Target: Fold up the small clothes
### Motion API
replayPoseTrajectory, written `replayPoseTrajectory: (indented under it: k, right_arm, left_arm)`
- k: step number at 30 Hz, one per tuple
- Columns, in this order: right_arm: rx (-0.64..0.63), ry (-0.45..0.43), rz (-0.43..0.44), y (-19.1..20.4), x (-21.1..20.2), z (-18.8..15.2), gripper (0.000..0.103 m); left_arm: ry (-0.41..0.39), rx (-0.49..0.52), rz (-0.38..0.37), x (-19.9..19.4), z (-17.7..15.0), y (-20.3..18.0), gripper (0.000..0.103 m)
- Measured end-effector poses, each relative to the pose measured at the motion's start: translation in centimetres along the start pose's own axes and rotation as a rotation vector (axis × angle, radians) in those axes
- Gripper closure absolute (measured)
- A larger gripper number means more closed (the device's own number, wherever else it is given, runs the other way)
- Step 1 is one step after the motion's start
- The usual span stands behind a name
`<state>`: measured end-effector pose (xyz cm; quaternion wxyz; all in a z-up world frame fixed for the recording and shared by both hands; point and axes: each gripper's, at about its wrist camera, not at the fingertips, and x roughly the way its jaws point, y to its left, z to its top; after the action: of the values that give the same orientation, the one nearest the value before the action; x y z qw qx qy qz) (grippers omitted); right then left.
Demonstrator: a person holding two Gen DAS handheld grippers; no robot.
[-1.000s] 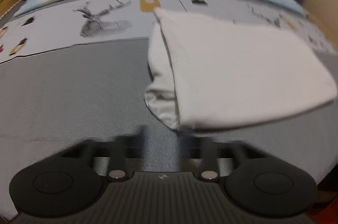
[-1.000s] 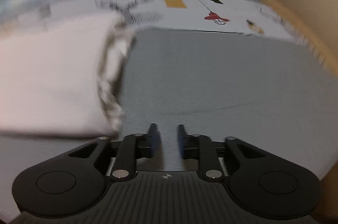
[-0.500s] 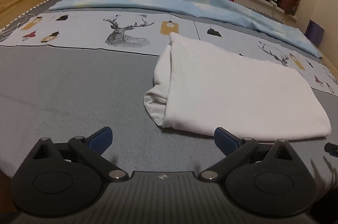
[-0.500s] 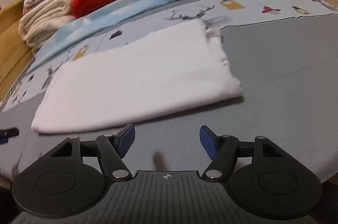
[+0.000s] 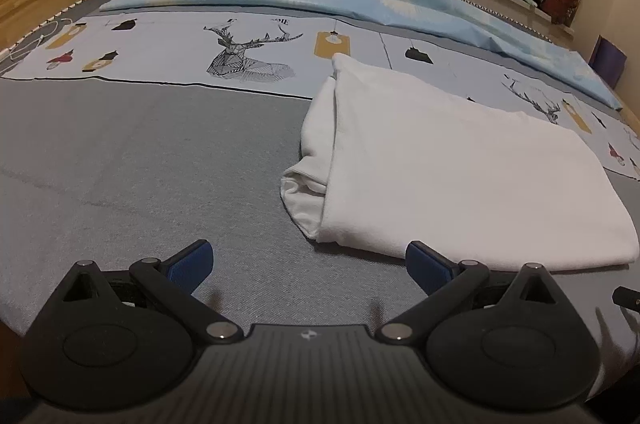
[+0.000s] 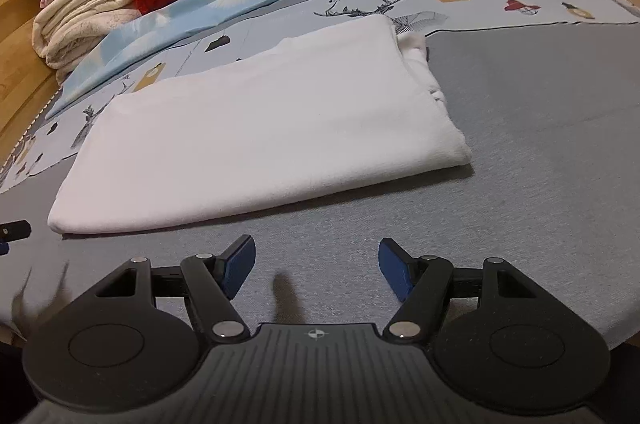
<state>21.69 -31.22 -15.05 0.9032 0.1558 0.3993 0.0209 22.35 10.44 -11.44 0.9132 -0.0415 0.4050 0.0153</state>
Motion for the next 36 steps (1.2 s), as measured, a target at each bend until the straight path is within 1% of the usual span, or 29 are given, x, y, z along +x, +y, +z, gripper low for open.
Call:
replayPoseTrajectory:
  k: [5,7,8,9,11,13,16,18,20,23,24,25,26,27,29,30,32,33,34,36]
  right_arm:
    - [0.028,0.018,0.004,-0.3,0.3,0.1,0.032]
    - [0.07,0.015,-0.008,-0.7,0.3,0.3,0.032]
    - [0.126,-0.001,-0.017,-1.3,0.2,0.4,0.031]
    - [0.209,-0.016,-0.017,-2.2,0.1,0.6,0.03]
    - [0.419,-0.036,-0.001,-4.7,-0.1,0.8,0.03]
    - [0.601,-0.061,0.035,-6.6,0.0,0.5,0.03]
    - [0.852,-0.121,0.12,-9.2,0.6,0.3,0.029]
    - [0.973,-0.142,0.141,-10.1,1.8,0.0,0.029]
    - [1.017,-0.193,0.151,-10.1,2.8,0.2,0.029]
    - [0.978,-0.259,0.133,-9.4,4.5,1.3,0.028]
    - [0.965,-0.275,0.126,-9.4,4.8,1.6,0.032]
    - [0.945,-0.289,0.112,-9.2,5.1,1.9,0.04]
    - [0.928,-0.279,0.078,-8.9,5.3,2.2,0.082]
    - [0.923,-0.249,0.053,-9.3,5.7,2.5,0.092]
    - [0.934,-0.235,0.04,-9.5,5.9,2.7,0.092]
    - [0.91,-0.222,0.008,-9.1,5.7,3.3,0.092]
    - [0.81,-0.188,-0.096,-7.2,5.6,5.6,0.093]
    - [0.73,-0.194,-0.147,-5.8,5.3,7.1,0.093]
    - [0.619,-0.222,-0.187,-3.7,4.8,8.9,0.094]
    - [0.361,-0.302,-0.213,1.7,3.8,11.9,0.094]
  left_arm:
    - [0.006,-0.002,-0.007,0.2,0.1,-0.2,0.0]
    - [0.008,-0.003,-0.003,0.2,0.1,-0.3,0.001]
    - [0.007,-0.007,0.0,0.1,0.2,-0.2,0.001]
    - [0.004,-0.015,0.003,0.1,0.3,0.0,0.001]
    - [-0.001,-0.04,0.018,-0.1,0.6,0.5,0.001]
    - [0.006,-0.078,0.032,-0.1,1.2,1.3,0.0]
    - [0.011,-0.154,0.029,-0.3,2.6,3.1,0.0]
    - [0.0,-0.209,0.038,-0.5,3.7,4.6,0.0]
    - [-0.007,-0.254,0.063,-0.5,4.6,6.0,0.0]
    - [0.014,-0.314,0.075,0.1,5.9,8.1,0.0]
    - [0.021,-0.334,0.073,0.4,6.3,8.9,0.0]
    - [0.027,-0.358,0.076,0.6,6.6,9.6,0.0]
    - [0.031,-0.376,0.081,0.8,6.7,10.3,0.0]
    - [0.034,-0.396,0.085,0.9,6.7,10.9,0.0]
    - [0.051,-0.444,0.081,1.3,6.5,11.9,0.0]
    - [0.066,-0.464,0.073,1.5,6.4,12.2,0.0]
    - [0.092,-0.499,0.059,1.9,6.2,12.8,0.0]
    - [0.094,-0.506,0.061,1.9,6.1,12.9,0.001]
    - [0.092,-0.502,0.064,1.9,6.1,12.8,0.001]
    - [0.086,-0.476,0.069,1.8,6.1,12.5,0.001]
